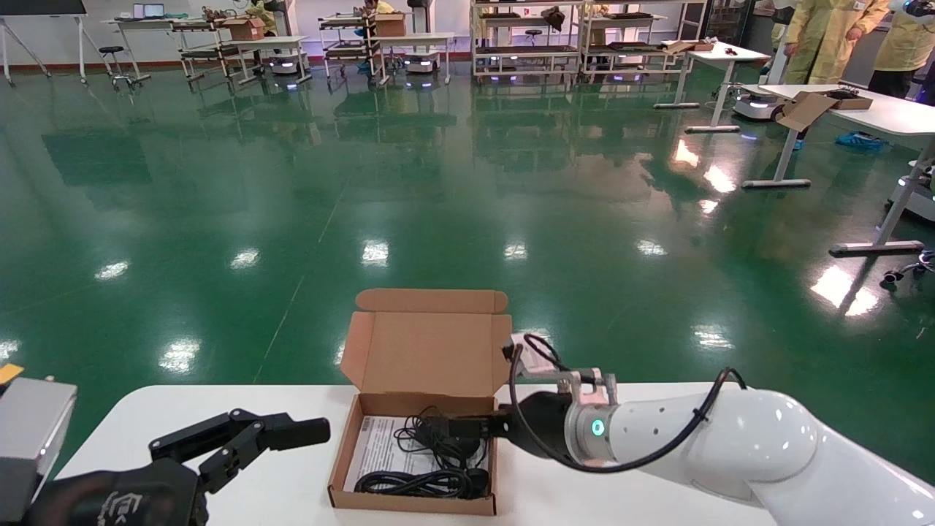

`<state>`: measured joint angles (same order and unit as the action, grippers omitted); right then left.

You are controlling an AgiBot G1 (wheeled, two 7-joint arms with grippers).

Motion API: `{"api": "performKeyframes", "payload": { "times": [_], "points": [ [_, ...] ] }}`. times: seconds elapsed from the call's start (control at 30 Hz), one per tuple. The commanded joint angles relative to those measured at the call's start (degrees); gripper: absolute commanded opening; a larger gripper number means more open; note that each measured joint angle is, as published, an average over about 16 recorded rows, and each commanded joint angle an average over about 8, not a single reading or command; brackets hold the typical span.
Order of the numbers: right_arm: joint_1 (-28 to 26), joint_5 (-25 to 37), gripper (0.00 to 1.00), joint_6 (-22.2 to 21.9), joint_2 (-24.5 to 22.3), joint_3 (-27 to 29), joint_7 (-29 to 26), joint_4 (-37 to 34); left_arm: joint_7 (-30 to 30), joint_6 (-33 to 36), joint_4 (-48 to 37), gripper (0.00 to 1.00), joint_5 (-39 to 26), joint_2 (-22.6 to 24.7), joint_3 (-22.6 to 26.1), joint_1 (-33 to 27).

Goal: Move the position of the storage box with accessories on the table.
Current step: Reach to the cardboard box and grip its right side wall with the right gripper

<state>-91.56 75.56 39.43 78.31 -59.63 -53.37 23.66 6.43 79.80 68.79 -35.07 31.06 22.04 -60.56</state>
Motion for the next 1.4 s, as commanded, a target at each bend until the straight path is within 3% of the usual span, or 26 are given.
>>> {"api": "performKeyframes", "payload": {
  "times": [0.03,0.6,0.67,0.87,0.93,1.4],
  "points": [
    [0.35,0.00,1.00,-0.70,-0.07,-1.56,-1.08,0.08,0.00,0.00,0.00,1.00,0.00,0.00,0.00,0.00],
    [3.29,-3.76,1.00,-4.03,-0.56,-4.96,-1.24,-1.76,0.00,0.00,0.00,1.00,0.00,0.00,0.00,0.00],
    [3.58,-4.35,0.89,-4.65,-0.56,-4.97,-0.83,-1.75,0.00,0.00,0.00,1.00,0.00,0.00,0.00,0.00],
    [4.35,-6.09,0.14,-6.40,-0.55,-5.02,0.50,-1.76,0.00,0.00,0.00,1.00,0.00,0.00,0.00,0.00],
    [4.51,-6.63,0.00,-6.74,-0.54,-5.10,0.88,-1.82,0.00,0.00,0.00,1.00,0.00,0.00,0.00,0.00],
    [5.34,-9.79,0.00,-7.13,-0.49,-6.40,2.46,-2.42,0.00,0.00,0.00,1.00,0.00,0.00,0.00,0.00]
  ]
}}
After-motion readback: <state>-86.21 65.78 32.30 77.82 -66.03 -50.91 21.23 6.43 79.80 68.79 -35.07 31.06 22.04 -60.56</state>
